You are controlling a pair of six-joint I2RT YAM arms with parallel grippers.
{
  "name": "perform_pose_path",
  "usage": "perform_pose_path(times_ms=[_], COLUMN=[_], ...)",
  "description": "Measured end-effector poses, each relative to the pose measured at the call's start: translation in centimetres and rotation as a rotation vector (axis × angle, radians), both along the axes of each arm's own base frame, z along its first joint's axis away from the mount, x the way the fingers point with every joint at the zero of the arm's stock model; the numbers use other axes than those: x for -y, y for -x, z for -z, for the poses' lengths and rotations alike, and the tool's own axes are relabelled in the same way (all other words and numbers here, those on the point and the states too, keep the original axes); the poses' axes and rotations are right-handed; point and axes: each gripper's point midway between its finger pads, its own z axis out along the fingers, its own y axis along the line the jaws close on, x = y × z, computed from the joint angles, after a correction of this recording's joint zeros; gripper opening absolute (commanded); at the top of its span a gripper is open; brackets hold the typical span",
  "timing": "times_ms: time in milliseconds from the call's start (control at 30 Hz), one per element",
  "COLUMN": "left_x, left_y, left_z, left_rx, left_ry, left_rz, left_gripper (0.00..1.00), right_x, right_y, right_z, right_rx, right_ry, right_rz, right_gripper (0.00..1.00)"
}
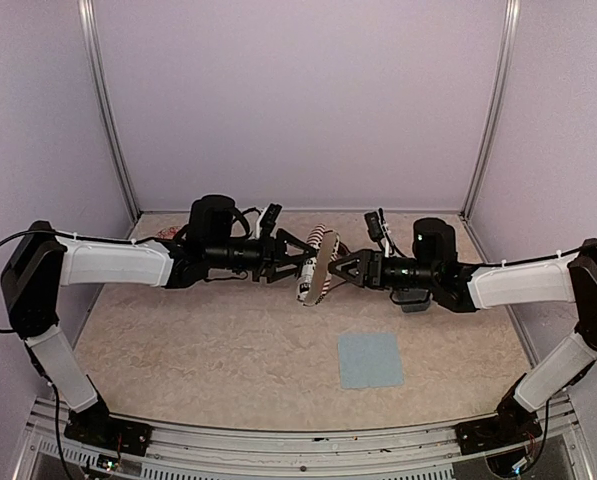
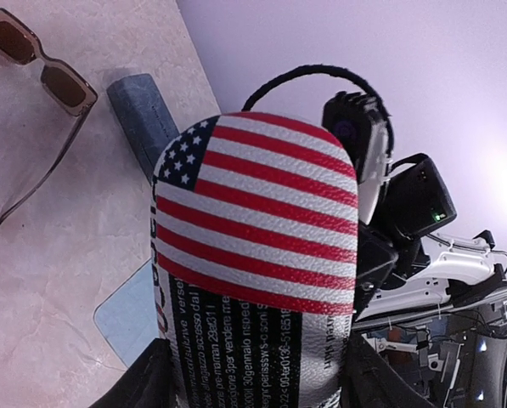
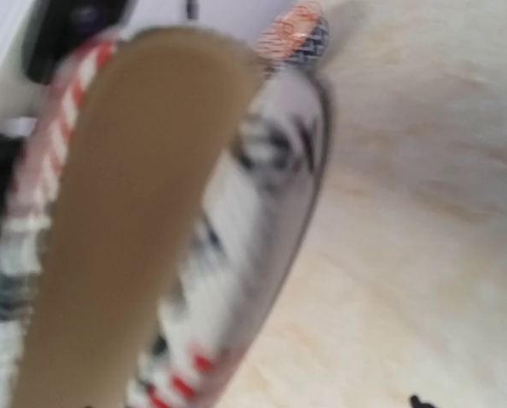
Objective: Organize the sunglasses
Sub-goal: Open the sunglasses case, then pass from the left arm to the right
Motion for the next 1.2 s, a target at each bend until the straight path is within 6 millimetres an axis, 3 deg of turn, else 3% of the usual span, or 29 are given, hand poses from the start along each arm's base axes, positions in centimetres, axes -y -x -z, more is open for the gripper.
perform_pose_path(times_ms=[67,167,467,867,1200], left_x=[0.0,0.8,0.4,-0.4,-1.1], left_y=[0.1,2.3,2.8,4.5,5.7], left_z=[-0.3,-3.4,-3.6,-7.9,-9.9], left_rx=[-0.002,0.042,0.046,0.150,0.210], left_ry=[0.015,0.105,0.125,0.219,0.262], left_rz=[0.006,0.091,0.102,0.148,0.175], left_gripper=[0.00,0.00,0.00,0.00,0.00], right_x=[0.4,1.0,1.0,0.9,0.6], right_y=[-0.3,-0.8,-0.5,1.3,3.1], right_z=[0.8,3.4,2.3,-3.7,-7.6], right_rx=[-0.015,-0.076,-0.047,0.063,0.117], right_ry=[0.027,0.092,0.086,-0.039,-0.138], right_rz=[0.025,0.068,0.065,-0.001,-0.071], right_gripper=[0.76,0.75,0.76,0.75,0.76])
